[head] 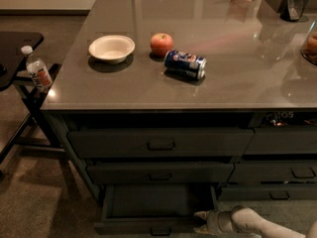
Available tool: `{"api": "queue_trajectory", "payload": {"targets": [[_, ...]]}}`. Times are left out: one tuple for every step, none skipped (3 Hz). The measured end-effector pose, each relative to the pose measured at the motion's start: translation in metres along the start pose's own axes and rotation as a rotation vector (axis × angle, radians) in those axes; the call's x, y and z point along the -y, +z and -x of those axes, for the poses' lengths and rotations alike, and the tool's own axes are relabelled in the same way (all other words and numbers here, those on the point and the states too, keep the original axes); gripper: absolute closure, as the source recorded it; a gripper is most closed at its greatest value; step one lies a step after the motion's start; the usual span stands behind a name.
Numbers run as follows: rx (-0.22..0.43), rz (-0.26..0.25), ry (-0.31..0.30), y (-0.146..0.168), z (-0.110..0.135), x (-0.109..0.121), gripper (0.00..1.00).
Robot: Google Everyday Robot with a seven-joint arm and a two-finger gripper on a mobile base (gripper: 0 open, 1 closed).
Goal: Open bottom drawer
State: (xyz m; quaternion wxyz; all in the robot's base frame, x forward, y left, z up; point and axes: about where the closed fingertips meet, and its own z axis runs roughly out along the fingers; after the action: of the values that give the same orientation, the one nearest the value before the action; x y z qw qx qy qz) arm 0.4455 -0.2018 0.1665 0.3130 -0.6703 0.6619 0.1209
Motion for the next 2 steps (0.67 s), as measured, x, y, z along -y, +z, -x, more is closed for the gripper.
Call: {"api": "queue_trajectory", "payload": {"targets": [[0.000, 0.000, 0.000, 0.0000, 0.0000, 0.0000, 0.58], [0.000, 0.000, 0.000, 0.0000, 0.0000, 0.0000, 0.35]]}}
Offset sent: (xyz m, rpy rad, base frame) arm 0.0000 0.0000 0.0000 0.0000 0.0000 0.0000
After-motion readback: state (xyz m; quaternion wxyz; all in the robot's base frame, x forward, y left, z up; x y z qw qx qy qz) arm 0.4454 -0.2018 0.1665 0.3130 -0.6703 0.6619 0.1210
